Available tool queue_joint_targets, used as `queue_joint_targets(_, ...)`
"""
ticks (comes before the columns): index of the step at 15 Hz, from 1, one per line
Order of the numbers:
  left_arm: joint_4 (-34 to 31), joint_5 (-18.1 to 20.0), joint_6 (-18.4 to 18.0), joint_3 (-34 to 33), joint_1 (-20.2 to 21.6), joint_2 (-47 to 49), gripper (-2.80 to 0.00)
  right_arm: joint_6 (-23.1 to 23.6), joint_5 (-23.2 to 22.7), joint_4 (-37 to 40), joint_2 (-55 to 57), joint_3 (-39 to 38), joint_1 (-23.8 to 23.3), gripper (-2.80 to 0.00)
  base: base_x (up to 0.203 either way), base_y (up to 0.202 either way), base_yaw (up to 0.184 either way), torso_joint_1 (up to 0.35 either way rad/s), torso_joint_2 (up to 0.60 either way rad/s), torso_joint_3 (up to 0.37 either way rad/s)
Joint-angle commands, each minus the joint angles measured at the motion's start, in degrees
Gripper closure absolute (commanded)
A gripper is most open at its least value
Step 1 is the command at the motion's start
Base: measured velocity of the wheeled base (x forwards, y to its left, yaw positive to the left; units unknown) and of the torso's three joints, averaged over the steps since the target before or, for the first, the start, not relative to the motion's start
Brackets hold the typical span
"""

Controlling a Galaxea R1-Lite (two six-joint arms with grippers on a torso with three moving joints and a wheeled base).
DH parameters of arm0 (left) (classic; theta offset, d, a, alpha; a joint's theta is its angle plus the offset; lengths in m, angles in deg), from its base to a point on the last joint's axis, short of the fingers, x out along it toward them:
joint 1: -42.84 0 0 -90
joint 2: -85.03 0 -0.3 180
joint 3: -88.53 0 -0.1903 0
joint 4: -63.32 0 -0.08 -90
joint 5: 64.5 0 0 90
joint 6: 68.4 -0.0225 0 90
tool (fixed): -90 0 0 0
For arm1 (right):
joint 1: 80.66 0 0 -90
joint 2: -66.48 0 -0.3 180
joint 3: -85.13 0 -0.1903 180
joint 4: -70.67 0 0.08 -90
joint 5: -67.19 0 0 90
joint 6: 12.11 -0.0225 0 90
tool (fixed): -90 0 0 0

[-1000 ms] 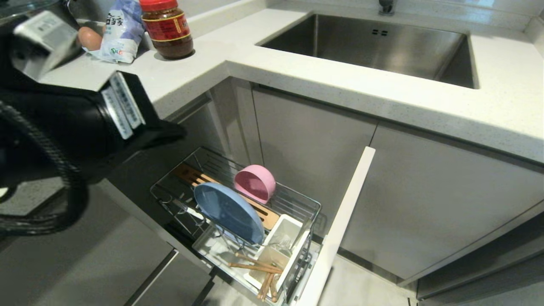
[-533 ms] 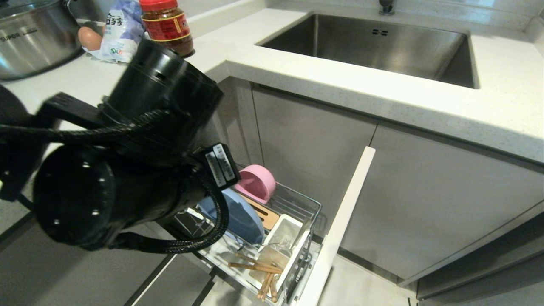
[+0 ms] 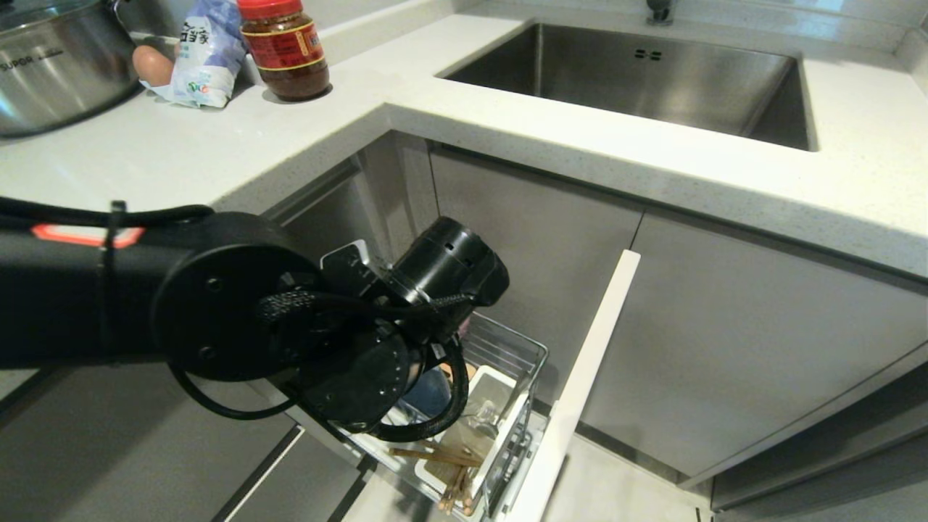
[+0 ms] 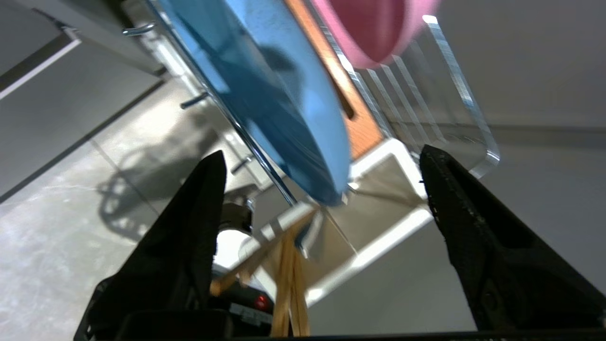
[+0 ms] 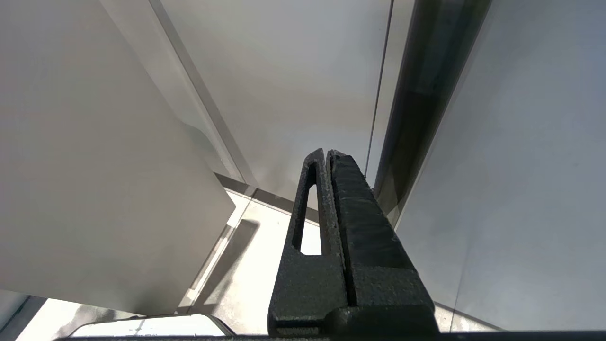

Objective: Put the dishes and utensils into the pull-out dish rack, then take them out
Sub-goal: Take the plate out of the cupboard

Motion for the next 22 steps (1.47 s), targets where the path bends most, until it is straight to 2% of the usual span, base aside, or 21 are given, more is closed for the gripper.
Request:
queue_joint_targets(1, 0.5, -1.8, 1.0, 0.3, 1.5, 4.4, -2.8, 0.0, 0.0, 0.0, -0.2, 0.0, 0.0, 0.0, 0.0, 0.0, 0.0, 0.0, 0.0, 0.0)
queue_joint_targets(3, 2.4, -3.2, 1.1, 0.3, 3.0, 5.2, -2.8, 0.0, 0.0, 0.0, -0.2, 0.0, 0.0, 0.0, 0.0, 0.0, 0.0, 0.0, 0.0, 0.0)
queue_joint_targets(10, 4.0, -3.3, 0.6, 0.5, 4.9, 5.8, -2.8, 0.0, 0.0, 0.0, -0.2, 0.0, 0.0, 0.0, 0.0, 0.0, 0.0, 0.0, 0.0, 0.0)
queue_joint_targets(11, 4.0, -3.3, 0.5, 0.6, 4.9, 5.8, 0.0, 0.0, 0.0, 0.0, -0.2, 0.0, 0.0, 0.0, 0.0, 0.0, 0.0, 0.0, 0.0, 0.0)
queue_joint_targets(22, 3.9, -3.3, 0.5, 0.6, 4.3, 3.3, 0.0, 0.0, 0.0, 0.0, -0.2, 0.0, 0.0, 0.0, 0.0, 0.0, 0.0, 0.0, 0.0, 0.0)
